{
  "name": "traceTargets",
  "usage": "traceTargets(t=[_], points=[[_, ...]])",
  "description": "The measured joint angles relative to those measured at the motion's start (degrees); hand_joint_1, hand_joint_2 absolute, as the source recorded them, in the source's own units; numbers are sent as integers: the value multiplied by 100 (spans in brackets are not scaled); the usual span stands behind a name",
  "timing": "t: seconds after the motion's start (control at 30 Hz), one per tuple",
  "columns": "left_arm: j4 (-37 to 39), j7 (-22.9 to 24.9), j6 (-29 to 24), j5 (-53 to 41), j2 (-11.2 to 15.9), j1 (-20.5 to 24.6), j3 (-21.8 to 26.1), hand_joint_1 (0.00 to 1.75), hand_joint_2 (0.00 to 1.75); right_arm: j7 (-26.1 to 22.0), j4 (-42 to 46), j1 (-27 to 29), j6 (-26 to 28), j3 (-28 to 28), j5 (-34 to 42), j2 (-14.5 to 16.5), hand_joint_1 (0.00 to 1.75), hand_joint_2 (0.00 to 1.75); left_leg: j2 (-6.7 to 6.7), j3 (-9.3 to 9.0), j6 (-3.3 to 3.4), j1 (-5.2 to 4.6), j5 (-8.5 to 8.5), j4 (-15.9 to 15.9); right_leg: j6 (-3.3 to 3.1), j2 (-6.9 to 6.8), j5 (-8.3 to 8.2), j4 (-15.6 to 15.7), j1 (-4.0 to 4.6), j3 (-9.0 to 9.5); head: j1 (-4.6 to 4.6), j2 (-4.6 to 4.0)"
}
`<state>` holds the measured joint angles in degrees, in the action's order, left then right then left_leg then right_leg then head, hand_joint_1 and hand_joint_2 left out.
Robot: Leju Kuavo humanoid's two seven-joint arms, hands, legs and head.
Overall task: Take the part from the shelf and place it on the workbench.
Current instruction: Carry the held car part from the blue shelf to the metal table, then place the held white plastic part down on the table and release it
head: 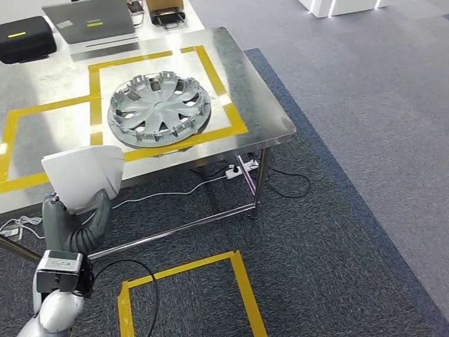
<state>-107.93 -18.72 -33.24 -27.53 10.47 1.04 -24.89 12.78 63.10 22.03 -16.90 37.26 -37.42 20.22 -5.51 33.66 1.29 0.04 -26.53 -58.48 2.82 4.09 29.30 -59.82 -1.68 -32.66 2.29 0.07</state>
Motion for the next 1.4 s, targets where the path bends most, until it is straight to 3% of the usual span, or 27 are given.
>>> traceTargets(t=[0.03, 0.1, 0.17, 0.23, 0.3, 0.33, 0.37, 0.4, 0.43, 0.5, 0.53, 0.6, 0.63, 0.7, 0.77, 0.8, 0.83, 0.87, 0.93, 1.0, 1.07, 1.17, 1.23, 1.3, 1.33, 1.37, 1.4], points=[[0, 0, 1, 0, 0, 1, 0, 175, 175, 2, -2, 3, -1, -1, -2, 0, 0, 0, -66, 34, -36, 6, -2, -22, -28, 69, 17, 89, 0, 52, -1, 0], [0, 0, 2, 0, 1, -5, 1, 175, 175, 4, -3, 3, 0, 1, -3, 0, 0, 0, -178, 81, -102, 27, 17, -29, -119, -24, 32, 116, 17, 94, 0, 1], [0, 1, 1, 0, 4, -8, 2, 175, 175, 2, 3, -6, 5, 10, -1, -1, 0, 0, 27, 146, -159, 20, -66, -168, -203, -168, 26, 146, 17, 131, 25, 0], [0, 1, -1, 0, 5, 0, 2, 175, 175, -1, 5, 2, 4, 16, 1, -1, 0, 0, 372, 395, -205, 13, -358, -720, -265, -328, 43, 162, 28, 172, 59, -1], [1, 1, -1, 1, 3, -1, 2, 175, 175, -1, 4, 10, 0, 16, 0, 0, 0, 0, 475, 749, -232, 29, -657, -1447, -294, -498, 71, 163, 45, 192, 70, -1], [2, 1, -1, 2, 2, -6, 2, 175, 175, -1, 4, 9, -1, 16, 0, 0, 0, 0, 483, 842, -234, 33, -683, -1630, -297, -583, 84, 162, 49, 200, 71, -1], [2, 1, -1, 2, 3, -10, 2, 175, 175, -1, 4, 4, 1, 16, 0, 0, 0, 0, 490, 845, -229, 34, -618, -1631, -296, -659, 97, 162, 52, 213, 73, -1], [2, 1, -1, 2, 4, -11, 2, 175, 175, -1, 4, 0, 1, 16, 0, 0, 0, 0, 520, 719, -213, 31, -448, -1389, -289, -735, 114, 162, 56, 236, 72, -1], [1, 1, -1, 2, 4, -11, 2, 175, 175, -2, 4, -3, 1, 15, 0, 0, 0, 0, 623, 513, -182, 16, -246, -1001, -278, -802, 135, 163, 59, 264, 72, -1], [0, 1, -1, 1, 3, -2, 2, 175, 175, -2, 4, -3, 1, 14, 0, 0, 0, 0, 939, 148, -108, -59, -25, -297, -224, -926, 189, 159, 88, 314, 72, 0], [0, 1, -1, 1, 2, 2, 2, 175, 175, -2, 4, -2, 0, 14, 0, 0, 0, 0, 1044, 72, -77, -95, -12, -132, -192, -987, 210, 161, 102, 331, 73, 0], [0, 1, -1, 1, 3, 0, 3, 175, 175, -1, 5, -10, 0, 13, 0, 0, 0, 0, 972, 73, -34, -118, -34, -70, -132, -1123, 237, 185, 112, 373, 75, 0], [-1, 1, -1, 2, 2, -8, 3, 175, 175, -1, 5, -19, 0, 12, 0, 0, 0, 0, 896, 58, -8, -108, -22, -39, -102, -1127, 266, 185, 107, 392, 72, -1], [-2, 1, -2, 1, 3, 0, 4, 175, 175, -4, 5, -34, 1, 5, 1, 0, 0, 0, 763, 12, 59, -75, 8, 27, -56, -864, 446, -64, 95, 295, 48, -1], [-2, 1, -2, 1, -3, 12, 3, 175, 175, -5, 4, -30, 1, 2, 4, 0, 0, 0, 646, -5, 110, -60, 15, 49, -41, -516, 763, -770, 92, -79, 18, 0], [-1, 1, -1, 1, -5, 11, 2, 175, 175, -3, 3, -23, 1, 2, 4, 0, 0, 0, 583, -4, 123, -61, 12, 48, -38, -450, 880, -1145, 94, -299, 11, 0], [-1, 1, 1, 1, -8, 5, 1, 175, 175, 0, 3, -16, 1, 3, 3, 0, 0, 0, 519, -8, 129, -63, 7, 46, -36, -423, 902, -1384, 95, -469, 12, 0], [0, 1, 1, 1, -8, 1, 0, 175, 175, 3, 2, -10, 1, 3, 2, 0, 0, 0, 458, -16, 129, -63, 3, 44, -36, -414, 808, -1415, 96, -543, 12, -1], [0, 1, 2, 1, -7, 0, 0, 175, 175, 2, 2, -6, 1, 3, 0, 0, 0, 0, 346, -43, 109, -56, -13, 35, -47, -379, 342, -834, 89, -375, 11, -1], [0, 1, 2, 2, -7, 1, 1, 175, 175, -1, 1, -11, 1, 1, 0, 0, 0, 0, 257, -42, 61, -63, -43, 0, -72, -239, 21, -129, 73, -83, 14, -1], [0, 1, 2, 1, -7, -2, 1, 175, 175, 0, -1, -9, 1, -1, -1, 0, 0, 0, 191, -7, -2, -60, -45, -21, -119, -153, -7, 109, 77, 33, 18, 0], [-1, 1, 1, 1, -4, -10, 1, 175, 175, -1, 2, -11, 3, 5, -1, -1, 0, 0, 180, 27, -92, -34, -83, -77, -222, -242, -41, 176, 76, 87, 23, 0], [-2, 1, 0, 0, 0, -3, 2, 175, 175, -2, 4, -9, 6, 12, -1, -1, 0, 0, 322, 209, -152, -23, -343, -509, -282, -320, -51, 222, 60, 131, 42, 0], [-1, 1, -1, 1, 2, -5, 1, 175, 175, -3, 4, -1, 3, 14, 0, 0, 0, 0, 441, 556, -206, -1, -681, -1246, -306, -387, -38, 225, 68, 142, 54, 0], [1, 1, -1, 2, 2, -12, 1, 175, 175, -2, 4, 0, 2, 13, 0, 0, 0, 0, 461, 683, -223, 12, -755, -1507, -309, -415, -32, 223, 70, 144, 55, -1], [1, 1, -1, 2, 2, -18, 1, 175, 175, -3, 4, -1, 1, 13, 0, 0, 0, 0, 469, 719, -232, 23, -724, -1580, -307, -439, -26, 222, 71, 149, 55, -1], [2, 1, -1, 2, 2, -20, 1, 175, 175, -3, 4, -3, 1, 12, 0, 0, 0, 0, 474, 640, -233, 32, -586, -1426, -300, -454, -19, 221, 71, 159, 55, -1]])
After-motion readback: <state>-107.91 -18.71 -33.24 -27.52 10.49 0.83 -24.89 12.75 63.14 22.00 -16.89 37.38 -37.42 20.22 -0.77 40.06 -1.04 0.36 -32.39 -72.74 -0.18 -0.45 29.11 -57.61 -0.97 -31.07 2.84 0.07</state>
